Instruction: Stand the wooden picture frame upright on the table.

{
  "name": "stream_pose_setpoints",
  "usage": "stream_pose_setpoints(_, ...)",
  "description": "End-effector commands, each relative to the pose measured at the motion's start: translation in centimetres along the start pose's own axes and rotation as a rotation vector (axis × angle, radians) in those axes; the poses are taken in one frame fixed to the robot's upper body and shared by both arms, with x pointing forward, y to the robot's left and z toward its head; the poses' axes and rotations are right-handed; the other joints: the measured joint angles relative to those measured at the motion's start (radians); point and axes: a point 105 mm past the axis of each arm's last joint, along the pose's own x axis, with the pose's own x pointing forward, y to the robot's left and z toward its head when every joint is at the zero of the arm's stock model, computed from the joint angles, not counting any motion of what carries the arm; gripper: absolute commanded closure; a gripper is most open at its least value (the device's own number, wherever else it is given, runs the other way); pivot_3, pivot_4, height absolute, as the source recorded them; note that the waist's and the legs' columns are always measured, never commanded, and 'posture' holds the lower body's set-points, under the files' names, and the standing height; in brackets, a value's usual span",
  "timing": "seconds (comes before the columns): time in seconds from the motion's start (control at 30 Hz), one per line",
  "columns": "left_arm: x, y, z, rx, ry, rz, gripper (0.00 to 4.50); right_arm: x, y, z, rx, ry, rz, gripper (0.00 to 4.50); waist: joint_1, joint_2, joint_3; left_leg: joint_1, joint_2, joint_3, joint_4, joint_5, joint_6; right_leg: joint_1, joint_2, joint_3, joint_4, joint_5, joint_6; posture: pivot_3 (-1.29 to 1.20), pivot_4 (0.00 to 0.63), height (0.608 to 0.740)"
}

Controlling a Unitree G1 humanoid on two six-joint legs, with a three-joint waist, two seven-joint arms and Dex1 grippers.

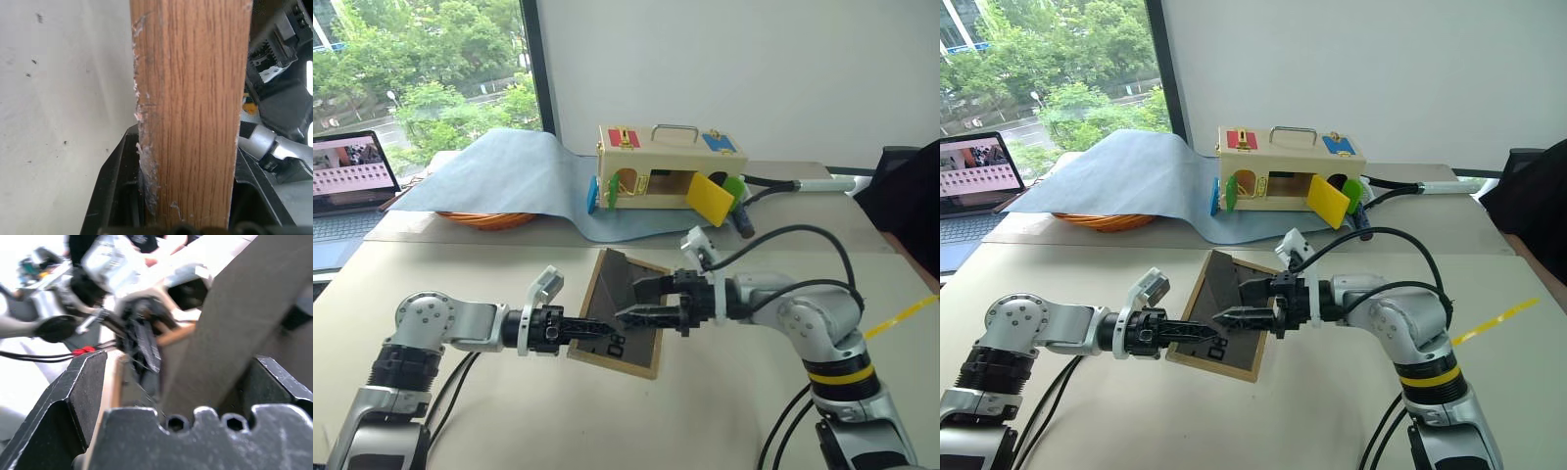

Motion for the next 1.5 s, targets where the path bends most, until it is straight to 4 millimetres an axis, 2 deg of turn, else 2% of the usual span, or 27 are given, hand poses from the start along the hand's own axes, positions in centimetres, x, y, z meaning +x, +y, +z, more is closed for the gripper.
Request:
stream_pose_setpoints(0.03, -0.9, -1.1, 1.1, 0.001, -0.040, -0.069, 3.34, -0.7, 1.9, 2.5, -0.091, -0.100, 0.071, 0.01, 0.000, 0.000, 0.000, 0.000, 0.000, 0.000, 0.000, 0.000, 0.000, 0.000, 0.000, 0.000, 0.000, 0.000, 0.000, 0.00, 0.150, 0.667)
stream_pose_setpoints(0.2, -2.4, -1.6, 1.4, -0.053, -0.065, -0.142, 3.34, -2.1, 2.3, 3.4, -0.242, -0.114, 0.014, 0.01, 0.001, 0.000, 0.000, 0.000, 0.000, -0.001, 0.000, 0.000, 0.000, 0.000, 0.000, -0.001, 0.000, 0.000, 0.000, 0.00, 0.150, 0.667)
stream_pose_setpoints(0.27, -2.9, -2.0, 1.4, -0.062, -0.067, -0.166, 3.34, -2.9, 0.9, 2.6, -0.327, -0.007, -0.100, 0.01, 0.000, 0.000, 0.000, 0.000, 0.000, -0.001, -0.001, 0.000, 0.000, 0.000, 0.000, -0.001, 0.000, 0.000, 0.000, 0.00, 0.150, 0.667)
stream_pose_setpoints(0.37, -3.4, -2.5, 1.8, -0.067, -0.075, -0.195, 3.34, -5.2, -1.5, 2.2, -0.412, 0.079, -0.269, 0.01, -0.002, 0.000, 0.000, 0.000, 0.000, -0.001, -0.001, 0.000, 0.000, 0.000, 0.000, -0.001, 0.000, -0.001, 0.000, 0.00, 0.150, 0.667)
stream_pose_setpoints(0.47, -3.7, -2.7, 2.1, -0.077, -0.079, -0.204, 3.34, -8.1, -4.0, 2.5, -0.686, 0.195, -0.466, 0.01, 0.002, -0.001, 0.001, 0.000, 0.000, -0.001, -0.001, 0.000, 0.000, -0.001, 0.000, -0.001, 0.000, -0.001, 0.000, 0.00, 0.150, 0.667)
stream_pose_setpoints(0.53, -3.7, -2.7, 2.1, -0.083, -0.072, -0.199, 3.34, -8.7, -4.8, 2.3, -0.935, 0.278, -0.520, 0.01, 0.005, -0.001, 0.001, 0.000, 0.000, -0.001, -0.001, 0.000, 0.000, 0.000, 0.000, -0.002, -0.001, -0.001, 0.000, 0.00, 0.150, 0.667)
stream_pose_setpoints(0.63, -3.3, -2.8, 2.3, -0.083, -0.056, -0.206, 3.34, -7.7, -5.1, 1.3, -1.329, 0.357, -0.518, 0.01, 0.002, -0.001, 0.001, 0.000, 0.000, -0.001, -0.002, 0.000, 0.000, 0.000, 0.000, -0.002, -0.002, -0.002, 0.001, 0.00, 0.150, 0.667)
stream_pose_setpoints(0.7, -3.1, -3.1, 2.4, -0.079, -0.046, -0.213, 3.34, -6.7, -4.9, 0.7, -1.515, 0.349, -0.487, 0.01, -0.001, -0.001, 0.001, 0.000, 0.000, -0.001, -0.003, 0.000, 0.000, -0.001, 0.000, -0.002, -0.001, -0.002, 0.001, 0.00, 0.150, 0.667)
stream_pose_setpoints(0.9, -2.6, -3.9, 2.5, -0.063, -0.011, -0.232, 3.34, -4.0, -4.5, 0.8, -1.732, 0.207, -0.485, 0.01, -0.003, -0.001, 0.001, 0.000, 0.000, -0.002, -0.002, 0.001, -0.001, -0.001, 0.000, -0.002, 0.001, -0.001, -0.001, 0.00, 0.150, 0.667)
stream_pose_setpoints(1.07, -2.6, -3.9, 2.4, -0.069, -0.007, -0.233, 3.34, -3.3, -4.1, 1.6, -1.818, 0.122, -0.517, 0.01, 0.001, -0.001, 0.001, 0.000, 0.000, -0.003, 0.001, 0.001, -0.001, 0.001, 0.000, -0.003, 0.002, 0.000, -0.001, 0.00, 0.150, 0.667)
stream_pose_setpoints(1.17, -2.4, -3.8, 2.3, -0.055, -0.004, -0.214, 3.34, -2.7, -3.8, 1.2, -1.822, 0.090, -0.487, 0.73, 0.001, -0.001, 0.001, 0.000, 0.000, -0.005, 0.005, 0.001, -0.001, 0.002, 0.000, -0.005, 0.004, 0.000, -0.001, 0.00, 0.150, 0.667)
stream_pose_setpoints(1.3, -2.0, -3.5, 1.5, 0.008, 0.027, -0.155, 3.34, -2.7, -3.6, 1.3, -1.847, 0.054, -0.491, 2.00, 0.001, -0.001, 0.002, -0.002, 0.000, -0.006, 0.009, 0.001, -0.001, 0.002, 0.000, -0.006, 0.009, -0.001, -0.001, 0.00, 0.150, 0.667)
stream_pose_setpoints(1.33, -2.1, -3.4, 1.5, 0.012, 0.025, -0.147, 3.34, -2.8, -3.7, 1.2, -1.848, 0.055, -0.493, 2.57, 0.001, -0.001, 0.002, -0.002, 0.000, -0.007, 0.009, 0.001, -0.001, 0.002, 0.000, -0.006, 0.010, -0.001, -0.001, 0.00, 0.150, 0.667)
stream_pose_setpoints(1.37, -2.1, -3.3, 1.5, 0.019, 0.021, -0.140, 3.34, -2.9, -3.8, 1.2, -1.847, 0.055, -0.495, 2.86, 0.000, -0.001, 0.002, -0.002, 0.000, -0.007, 0.009, 0.002, -0.002, 0.001, 0.000, -0.007, 0.012, -0.001, -0.002, 0.00, 0.150, 0.667)
stream_pose_setpoints(1.43, -2.1, -3.2, 1.4, 0.032, 0.018, -0.133, 3.34, -3.0, -3.8, 1.2, -1.849, 0.055, -0.500, 3.07, 0.000, -0.001, 0.002, -0.002, 0.000, -0.008, 0.012, 0.002, -0.002, 0.000, 0.000, -0.008, 0.017, -0.002, -0.002, 0.00, 0.150, 0.667)
stream_pose_setpoints(1.5, -2.1, -3.0, 1.7, 0.049, -0.001, -0.120, 2.32, -3.0, -3.9, 1.1, -1.848, 0.054, -0.502, 3.10, 0.000, -0.001, 0.002, -0.002, 0.000, -0.010, 0.013, 0.002, -0.002, 0.000, 0.000, -0.009, 0.019, -0.002, -0.003, 0.00, 0.150, 0.667)
